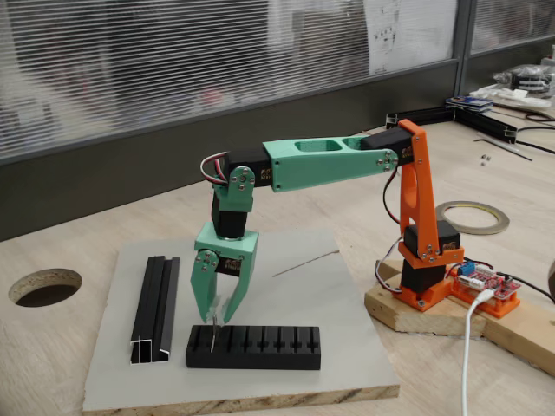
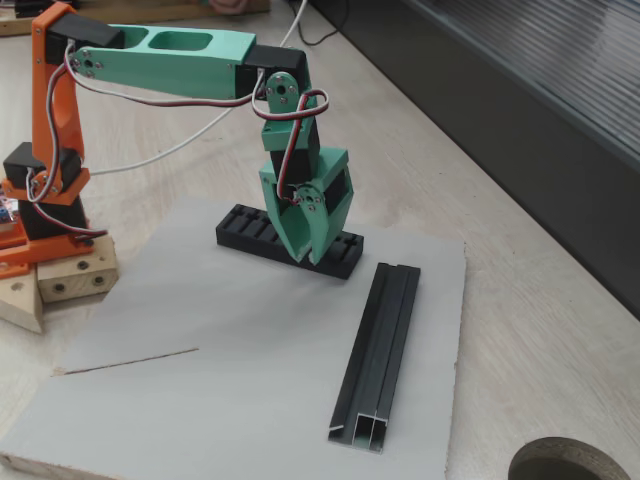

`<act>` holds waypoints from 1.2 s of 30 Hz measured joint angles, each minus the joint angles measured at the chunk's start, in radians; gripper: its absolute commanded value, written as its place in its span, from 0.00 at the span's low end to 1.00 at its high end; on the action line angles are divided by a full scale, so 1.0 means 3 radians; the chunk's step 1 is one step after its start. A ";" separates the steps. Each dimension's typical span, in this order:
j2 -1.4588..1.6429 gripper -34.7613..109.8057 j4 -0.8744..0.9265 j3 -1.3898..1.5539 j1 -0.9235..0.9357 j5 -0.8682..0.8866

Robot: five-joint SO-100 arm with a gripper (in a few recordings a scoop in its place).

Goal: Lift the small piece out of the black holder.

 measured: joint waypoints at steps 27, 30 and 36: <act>-0.0123 0.35 0.0000 0.0000 0.0000 0.0000; -0.0123 0.35 0.0000 0.0000 0.0000 0.0000; -0.0138 0.35 0.0000 0.0000 0.0010 0.0000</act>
